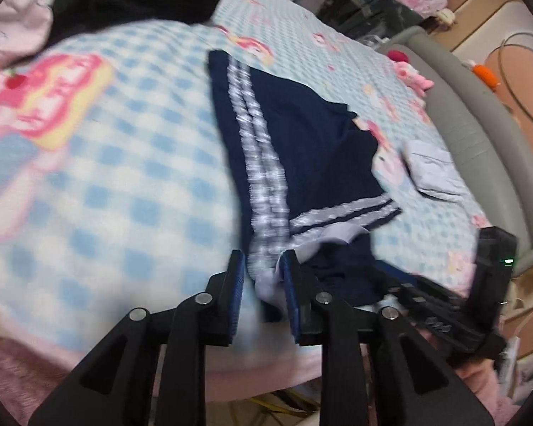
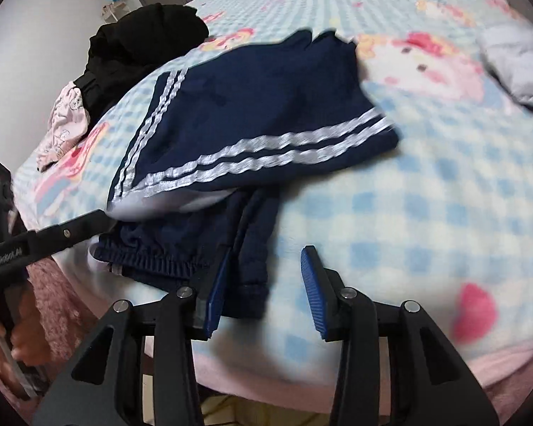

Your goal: Fold clothes

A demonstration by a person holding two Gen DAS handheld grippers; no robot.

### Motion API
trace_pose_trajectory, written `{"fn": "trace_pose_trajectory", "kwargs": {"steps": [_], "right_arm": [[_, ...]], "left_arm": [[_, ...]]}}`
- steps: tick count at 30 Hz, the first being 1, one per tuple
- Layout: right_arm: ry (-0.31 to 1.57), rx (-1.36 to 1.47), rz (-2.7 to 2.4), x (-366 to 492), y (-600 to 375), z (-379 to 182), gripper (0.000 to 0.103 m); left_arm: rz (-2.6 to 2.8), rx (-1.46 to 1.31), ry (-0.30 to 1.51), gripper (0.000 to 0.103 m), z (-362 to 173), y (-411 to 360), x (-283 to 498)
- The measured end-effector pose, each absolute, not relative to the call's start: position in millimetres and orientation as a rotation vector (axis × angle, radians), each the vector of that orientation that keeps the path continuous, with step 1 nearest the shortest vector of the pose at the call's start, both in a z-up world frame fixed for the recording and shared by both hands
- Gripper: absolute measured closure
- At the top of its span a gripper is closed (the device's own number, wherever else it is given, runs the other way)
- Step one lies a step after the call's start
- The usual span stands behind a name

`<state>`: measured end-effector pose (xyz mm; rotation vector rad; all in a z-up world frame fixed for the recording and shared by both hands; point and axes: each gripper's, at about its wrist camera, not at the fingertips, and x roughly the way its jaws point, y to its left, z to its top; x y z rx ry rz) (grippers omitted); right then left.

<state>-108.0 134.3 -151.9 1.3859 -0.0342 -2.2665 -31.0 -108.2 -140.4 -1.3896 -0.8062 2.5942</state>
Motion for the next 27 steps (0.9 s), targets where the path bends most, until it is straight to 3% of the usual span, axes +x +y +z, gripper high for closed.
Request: {"fn": "trace_pose_trajectory", "kwargs": {"steps": [3, 8, 12, 15, 17, 18, 20, 24, 27], "right_arm": [[-0.152, 1.335, -2.231, -114.2, 142.3, -147.7, 0.061], [-0.193, 1.380, -2.142, -126.5, 131.6, -166.5, 0.058], [-0.066, 1.364, -2.152, -114.6, 121.6, -167.5, 0.081], [-0.117, 1.340, -2.139, -106.0, 130.2, -154.8, 0.085], [-0.156, 1.325, -2.125, -102.7, 139.3, -149.7, 0.080], [-0.189, 1.322, -2.133, -103.2, 146.8, -146.9, 0.067], [-0.294, 1.300, -2.155, -107.9, 164.0, -139.1, 0.056], [-0.449, 1.206, -2.308, -120.0, 198.9, -121.0, 0.056], [-0.392, 1.214, -2.451, -129.1, 215.6, -123.9, 0.056]], "left_arm": [[2.540, -1.357, -0.817, 0.058, -138.5, -100.5, -32.6], [2.546, -1.489, -0.664, 0.056, -151.3, -75.1, -44.0], [2.610, -1.574, -0.535, 0.064, -152.1, -63.8, -46.8], [2.661, -1.583, -0.440, 0.062, -142.2, -58.0, -42.2], [2.708, -1.528, -0.406, 0.062, -129.5, -55.3, -39.0], [2.734, -1.479, -0.371, 0.062, -121.0, -51.4, -39.6], [2.782, -1.380, -0.300, 0.062, -104.0, -43.6, -40.8], [2.777, -1.253, -0.115, 0.061, -83.5, -13.0, -55.9], [2.676, -1.237, 0.045, 0.061, -85.8, 29.5, -83.0]]}}
